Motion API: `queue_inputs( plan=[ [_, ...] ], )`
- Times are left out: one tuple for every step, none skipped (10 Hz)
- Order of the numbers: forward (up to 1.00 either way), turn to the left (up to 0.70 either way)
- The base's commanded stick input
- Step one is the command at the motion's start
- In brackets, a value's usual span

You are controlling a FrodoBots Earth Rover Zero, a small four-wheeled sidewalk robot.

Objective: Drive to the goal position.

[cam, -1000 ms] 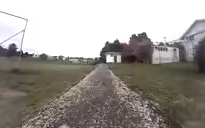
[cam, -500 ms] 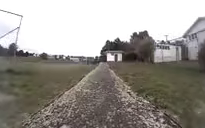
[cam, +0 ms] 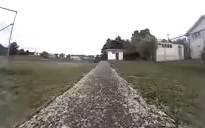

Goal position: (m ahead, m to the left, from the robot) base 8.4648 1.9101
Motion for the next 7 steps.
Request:
queue_inputs(
  plan=[
    [1.0, 0.0],
    [1.0, 0.0],
    [1.0, 0.0],
    [1.0, 0.0],
    [1.0, 0.0],
    [1.0, 0.0],
    [1.0, 0.0]
  ],
)
